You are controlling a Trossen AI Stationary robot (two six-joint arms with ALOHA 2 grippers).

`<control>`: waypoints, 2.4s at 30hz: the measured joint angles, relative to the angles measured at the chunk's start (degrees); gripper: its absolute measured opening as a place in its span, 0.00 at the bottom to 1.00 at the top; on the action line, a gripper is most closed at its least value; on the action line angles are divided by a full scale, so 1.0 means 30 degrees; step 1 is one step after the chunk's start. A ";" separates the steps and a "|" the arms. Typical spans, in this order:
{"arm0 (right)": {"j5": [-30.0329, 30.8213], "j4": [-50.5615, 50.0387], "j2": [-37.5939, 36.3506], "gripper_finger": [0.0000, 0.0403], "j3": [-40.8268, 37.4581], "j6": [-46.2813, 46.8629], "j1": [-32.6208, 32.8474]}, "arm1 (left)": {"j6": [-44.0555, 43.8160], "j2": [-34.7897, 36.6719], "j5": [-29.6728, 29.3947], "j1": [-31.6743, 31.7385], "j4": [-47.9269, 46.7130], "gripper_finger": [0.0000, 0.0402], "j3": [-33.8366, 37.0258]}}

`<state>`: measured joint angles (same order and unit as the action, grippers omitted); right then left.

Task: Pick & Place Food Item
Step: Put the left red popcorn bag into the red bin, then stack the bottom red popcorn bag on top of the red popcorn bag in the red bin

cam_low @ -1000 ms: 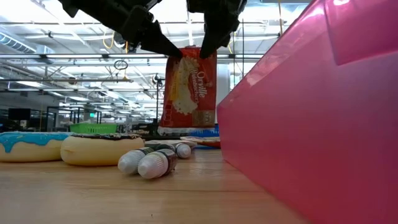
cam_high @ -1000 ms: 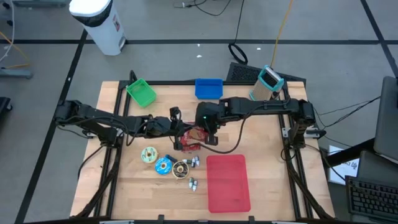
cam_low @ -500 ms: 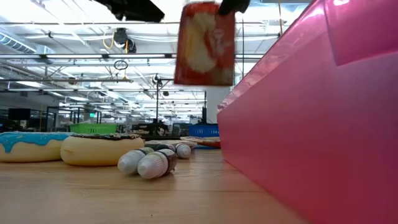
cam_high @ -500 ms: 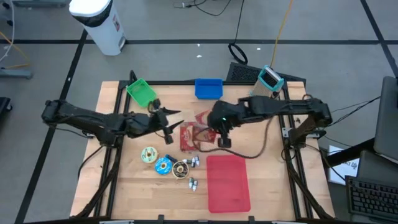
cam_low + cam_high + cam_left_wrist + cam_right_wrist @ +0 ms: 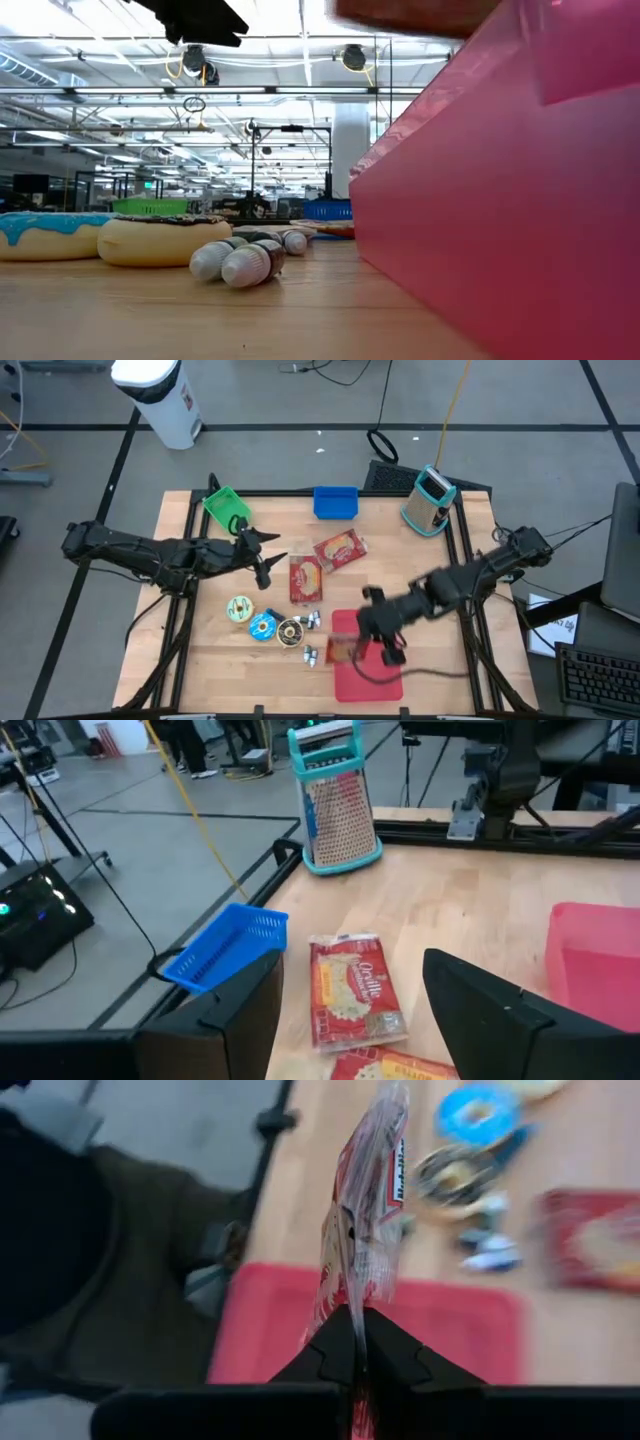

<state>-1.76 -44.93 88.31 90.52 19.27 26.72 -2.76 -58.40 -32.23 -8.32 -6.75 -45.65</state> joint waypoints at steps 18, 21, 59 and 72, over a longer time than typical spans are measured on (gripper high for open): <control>0.0662 0.4834 0.0001 0.00 -0.5310 0.4272 0.3736 | 0.0029 -0.2353 0.0206 0.0000 0.1157 0.61 0.0021; 0.0683 0.4630 -0.0212 0.00 -0.5318 0.4184 0.3740 | 0.0442 -0.2422 0.0240 -0.0004 0.1165 0.61 0.0018; 0.0511 0.6829 -0.0809 0.15 -0.8845 0.5888 0.3386 | 0.0325 -0.2401 0.0233 -0.0003 0.1328 0.61 0.0015; 0.0573 0.6764 -0.0816 0.44 -0.9052 0.2504 0.1779 | 0.0245 -0.2401 0.0255 -0.0005 0.1328 0.61 0.0015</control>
<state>-0.04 -24.64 85.86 63.36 26.78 32.06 -2.02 -65.60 -31.46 -8.33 -2.76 -45.60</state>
